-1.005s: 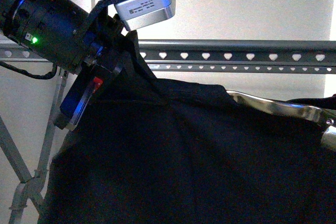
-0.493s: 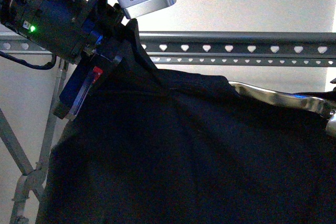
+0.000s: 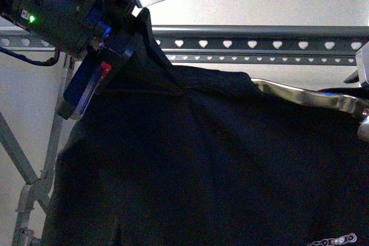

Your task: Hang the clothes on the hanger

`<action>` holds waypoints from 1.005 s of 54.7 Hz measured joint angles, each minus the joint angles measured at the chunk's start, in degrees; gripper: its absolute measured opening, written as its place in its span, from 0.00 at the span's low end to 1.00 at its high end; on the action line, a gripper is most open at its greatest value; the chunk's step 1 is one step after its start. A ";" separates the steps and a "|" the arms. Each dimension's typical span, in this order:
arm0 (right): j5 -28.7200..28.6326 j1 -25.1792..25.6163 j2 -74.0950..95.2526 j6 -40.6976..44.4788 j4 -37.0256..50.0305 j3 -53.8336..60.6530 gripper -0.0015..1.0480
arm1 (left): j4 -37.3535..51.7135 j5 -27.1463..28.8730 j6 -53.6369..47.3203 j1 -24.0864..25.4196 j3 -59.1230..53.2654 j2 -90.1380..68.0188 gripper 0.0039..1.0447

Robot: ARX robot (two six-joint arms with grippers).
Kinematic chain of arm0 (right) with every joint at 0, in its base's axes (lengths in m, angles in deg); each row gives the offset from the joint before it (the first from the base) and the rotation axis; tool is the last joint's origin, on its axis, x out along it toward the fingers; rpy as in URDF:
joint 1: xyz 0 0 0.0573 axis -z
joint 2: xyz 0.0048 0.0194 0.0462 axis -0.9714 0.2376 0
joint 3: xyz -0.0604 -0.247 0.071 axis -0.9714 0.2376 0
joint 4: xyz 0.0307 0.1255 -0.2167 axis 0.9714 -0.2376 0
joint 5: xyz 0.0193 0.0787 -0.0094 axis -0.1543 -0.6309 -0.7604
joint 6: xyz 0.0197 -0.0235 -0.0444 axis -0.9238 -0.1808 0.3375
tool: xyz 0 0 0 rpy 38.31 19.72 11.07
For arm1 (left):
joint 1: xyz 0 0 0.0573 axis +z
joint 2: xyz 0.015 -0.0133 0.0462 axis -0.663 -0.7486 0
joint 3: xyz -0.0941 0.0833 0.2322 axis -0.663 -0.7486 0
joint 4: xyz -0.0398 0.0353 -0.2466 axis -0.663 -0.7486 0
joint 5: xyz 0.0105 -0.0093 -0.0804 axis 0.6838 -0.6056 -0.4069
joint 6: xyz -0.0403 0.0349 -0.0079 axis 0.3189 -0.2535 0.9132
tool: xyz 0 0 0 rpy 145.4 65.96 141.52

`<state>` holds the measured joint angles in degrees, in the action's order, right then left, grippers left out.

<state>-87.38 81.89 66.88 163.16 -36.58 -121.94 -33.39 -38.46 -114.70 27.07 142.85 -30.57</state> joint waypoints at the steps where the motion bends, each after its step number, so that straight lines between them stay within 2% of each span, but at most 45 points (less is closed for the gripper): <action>1: 0.24 -0.04 0.15 0.02 -0.74 -0.31 0.63 | 0.00 0.00 0.02 0.00 0.00 0.00 0.05; 16: 1.22 -0.15 1.53 -0.31 -2.01 -0.63 0.32 | 0.00 0.07 0.13 0.00 0.00 0.00 0.05; 24: 0.09 0.04 1.49 -4.00 -1.84 -0.63 0.11 | 0.00 0.07 1.25 0.04 -0.07 0.00 0.05; 29: -0.44 0.42 1.31 -2.43 -2.89 -0.35 0.05 | 0.28 -0.48 1.05 0.04 -0.07 0.11 0.22; 40: -0.46 2.12 -0.44 -2.58 -10.71 0.24 0.05 | 0.35 -0.96 1.05 0.04 -0.07 0.76 0.58; 45: -0.81 3.32 -1.16 -4.31 -15.87 0.24 0.04 | 0.35 -0.96 1.05 0.04 -0.07 0.76 0.75; 51: -0.02 4.83 -0.87 -11.04 -24.24 -0.87 0.04 | 0.35 -0.98 1.03 0.04 -0.07 0.76 0.94; 52: 0.20 5.18 -0.66 -11.56 -26.01 -1.29 0.04 | 0.35 -0.98 1.03 0.04 -0.07 0.76 0.96; 55: 0.98 6.12 -0.02 -13.18 -30.14 -2.51 0.04 | 0.35 -0.98 1.03 0.04 -0.07 0.76 0.94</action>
<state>-86.40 88.01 66.86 149.98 -66.72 -124.45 -33.04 -39.45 -113.67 27.11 142.79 -29.80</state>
